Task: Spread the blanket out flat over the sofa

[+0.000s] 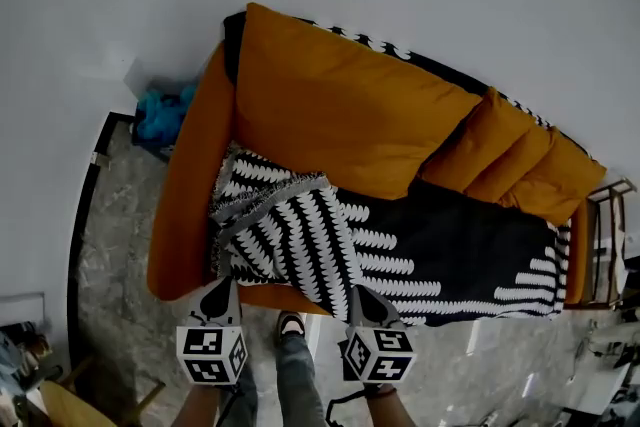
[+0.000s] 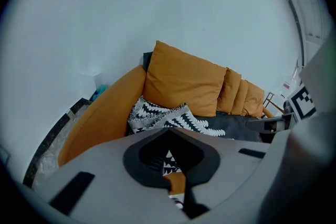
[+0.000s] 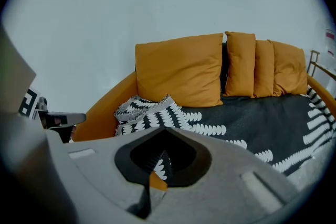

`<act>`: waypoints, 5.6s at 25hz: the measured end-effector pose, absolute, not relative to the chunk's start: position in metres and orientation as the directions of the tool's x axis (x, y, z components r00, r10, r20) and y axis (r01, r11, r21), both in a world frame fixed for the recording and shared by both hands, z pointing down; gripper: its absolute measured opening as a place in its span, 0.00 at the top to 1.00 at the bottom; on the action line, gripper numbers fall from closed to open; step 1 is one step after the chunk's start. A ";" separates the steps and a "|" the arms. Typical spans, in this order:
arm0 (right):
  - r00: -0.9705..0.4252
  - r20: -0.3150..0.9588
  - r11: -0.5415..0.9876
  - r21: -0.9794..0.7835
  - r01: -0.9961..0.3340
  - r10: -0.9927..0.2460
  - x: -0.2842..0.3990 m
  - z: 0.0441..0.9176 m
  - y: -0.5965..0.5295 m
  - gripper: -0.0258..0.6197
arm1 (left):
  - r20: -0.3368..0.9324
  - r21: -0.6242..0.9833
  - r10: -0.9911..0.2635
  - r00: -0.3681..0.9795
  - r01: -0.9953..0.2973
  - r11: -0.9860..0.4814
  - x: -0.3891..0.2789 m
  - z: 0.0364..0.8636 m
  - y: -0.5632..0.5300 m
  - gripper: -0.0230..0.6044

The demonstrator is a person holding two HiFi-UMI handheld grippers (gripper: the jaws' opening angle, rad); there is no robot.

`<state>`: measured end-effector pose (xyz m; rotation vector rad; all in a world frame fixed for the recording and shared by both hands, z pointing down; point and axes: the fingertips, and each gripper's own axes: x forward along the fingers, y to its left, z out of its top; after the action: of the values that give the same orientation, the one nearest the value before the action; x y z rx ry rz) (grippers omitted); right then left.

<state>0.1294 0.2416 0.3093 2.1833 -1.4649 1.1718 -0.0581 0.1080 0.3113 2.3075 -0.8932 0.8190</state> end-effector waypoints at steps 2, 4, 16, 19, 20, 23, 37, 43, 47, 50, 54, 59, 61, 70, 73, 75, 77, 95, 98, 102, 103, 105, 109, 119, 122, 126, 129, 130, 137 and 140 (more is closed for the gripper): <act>0.158 0.747 -0.450 -0.207 -0.869 -0.646 0.128 0.317 0.241 0.95 | 0.694 0.250 -0.406 0.595 -0.728 -0.639 -0.058 0.318 0.107 0.98; 0.151 0.750 -0.444 -0.207 -0.872 -0.644 0.126 0.320 0.240 0.95 | 0.698 0.249 -0.407 0.589 -0.732 -0.634 -0.061 0.323 0.107 0.98; 0.175 0.750 -0.434 -0.162 -0.886 -0.638 0.128 0.334 0.226 0.95 | 0.703 0.259 -0.407 0.583 -0.743 -0.617 -0.071 0.339 0.106 0.98; 0.152 0.751 -0.422 -0.182 -0.888 -0.643 0.126 0.338 0.221 0.92 | 0.705 0.260 -0.406 0.581 -0.745 -0.614 -0.071 0.342 0.106 0.98; 0.148 0.752 -0.419 -0.184 -0.889 -0.642 0.125 0.340 0.220 0.92 | 0.706 0.261 -0.406 0.581 -0.746 -0.613 -0.073 0.343 0.106 0.98; 0.134 0.757 -0.404 -0.183 -0.896 -0.640 0.124 0.343 0.214 0.91 | 0.710 0.264 -0.407 0.575 -0.753 -0.603 -0.077 0.347 0.105 0.98; 0.072 0.783 -0.296 -0.147 -0.944 -0.617 0.143 0.360 0.181 0.83 | 0.739 0.266 -0.425 0.524 -0.805 -0.530 -0.087 0.368 0.104 0.98; 0.048 0.800 -0.233 -0.116 -0.965 -0.598 0.160 0.375 0.160 0.83 | 0.746 0.271 -0.444 0.496 -0.835 -0.479 -0.088 0.381 0.096 0.98; 0.039 0.806 -0.202 -0.101 -0.974 -0.591 0.169 0.375 0.154 0.83 | 0.749 0.275 -0.453 0.483 -0.849 -0.451 -0.088 0.382 0.097 0.98; 0.022 0.816 -0.174 -0.096 -0.980 -0.578 0.177 0.377 0.148 0.83 | 0.758 0.273 -0.452 0.471 -0.858 -0.436 -0.085 0.383 0.098 0.98; 0.008 0.825 -0.128 -0.079 -0.989 -0.565 0.187 0.391 0.131 0.83 | 0.759 0.279 -0.460 0.460 -0.869 -0.409 -0.080 0.396 0.092 0.98; -0.009 0.837 -0.085 -0.066 -0.994 -0.547 0.198 0.409 0.108 0.83 | 0.760 0.291 -0.464 0.454 -0.878 -0.381 -0.073 0.409 0.083 0.98; -0.015 0.839 -0.073 -0.065 -0.995 -0.544 0.201 0.414 0.101 0.83 | 0.757 0.294 -0.467 0.456 -0.877 -0.380 -0.070 0.411 0.080 0.98; -0.065 0.860 -0.006 -0.079 -0.997 -0.506 0.218 0.441 0.081 0.83 | 0.758 0.278 -0.470 0.452 -0.876 -0.394 -0.048 0.421 0.071 0.98; -0.092 0.868 0.024 -0.091 -0.996 -0.488 0.220 0.454 0.074 0.83 | 0.760 0.275 -0.464 0.455 -0.872 -0.404 -0.043 0.424 0.069 0.98; -0.105 0.873 0.038 -0.098 -0.994 -0.476 0.223 0.460 0.070 0.83 | 0.757 0.280 -0.464 0.459 -0.870 -0.405 -0.040 0.425 0.069 0.98; -0.118 0.879 0.051 -0.106 -0.993 -0.462 0.224 0.466 0.067 0.83 | 0.753 0.287 -0.467 0.464 -0.870 -0.402 -0.038 0.424 0.070 0.98; -0.149 0.903 0.066 -0.133 -0.989 -0.404 0.227 0.505 0.064 0.83 | 0.754 0.295 -0.458 0.471 -0.866 -0.405 -0.044 0.430 0.077 0.98; -0.139 0.909 0.083 -0.115 -0.990 -0.394 0.228 0.510 0.063 0.83 | 0.753 0.299 -0.452 0.478 -0.861 -0.411 -0.042 0.432 0.079 0.98; -0.109 0.915 0.085 -0.082 -0.993 -0.388 0.232 0.515 0.062 0.83 | 0.756 0.298 -0.449 0.475 -0.862 -0.409 -0.045 0.432 0.080 0.98; -0.106 0.916 0.084 -0.080 -0.993 -0.386 0.232 0.515 0.062 0.83 | 0.757 0.299 -0.450 0.475 -0.862 -0.409 -0.046 0.432 0.081 0.98; -0.102 0.918 0.081 -0.077 -0.994 -0.384 0.233 0.516 0.062 0.83 | 0.755 0.300 -0.451 0.475 -0.863 -0.406 -0.047 0.431 0.081 0.98; -0.097 0.918 0.069 -0.076 -0.995 -0.384 0.234 0.517 0.063 0.83 | 0.755 0.299 -0.455 0.473 -0.865 -0.404 -0.049 0.428 0.083 0.98; -0.099 0.912 0.064 -0.081 -0.995 -0.397 0.236 0.522 0.066 0.85 | 0.759 0.296 -0.451 0.469 -0.866 -0.402 -0.050 0.433 0.090 0.98; -0.096 0.913 0.075 -0.072 -0.995 -0.397 0.234 0.519 0.066 0.87 | 0.758 0.300 -0.451 0.471 -0.866 -0.400 -0.051 0.432 0.091 0.98; -0.097 0.911 0.087 -0.067 -0.994 -0.400 0.233 0.515 0.065 0.92 | 0.760 0.298 -0.450 0.469 -0.867 -0.400 -0.051 0.429 0.088 0.98; -0.097 0.910 0.086 -0.068 -0.994 -0.403 0.233 0.514 0.063 0.93 | 0.761 0.296 -0.449 0.469 -0.866 -0.403 -0.052 0.428 0.086 0.98; -0.097 0.909 0.087 -0.067 -0.994 -0.404 0.233 0.513 0.063 0.93 | 0.760 0.296 -0.449 0.469 -0.866 -0.403 -0.053 0.429 0.086 0.98; -0.083 0.903 0.091 -0.049 -0.995 -0.421 0.228 0.502 0.062 0.93 | 0.756 0.300 -0.451 0.475 -0.863 -0.407 -0.061 0.429 0.090 0.98; -0.078 0.899 0.087 -0.044 -0.995 -0.430 0.226 0.494 0.062 0.93 | 0.757 0.301 -0.447 0.477 -0.861 -0.409 -0.066 0.425 0.095 0.98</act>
<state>0.2259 0.0619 0.4943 1.4395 -1.6155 0.9523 -0.0655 0.0952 0.4248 2.0347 -1.0793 0.7689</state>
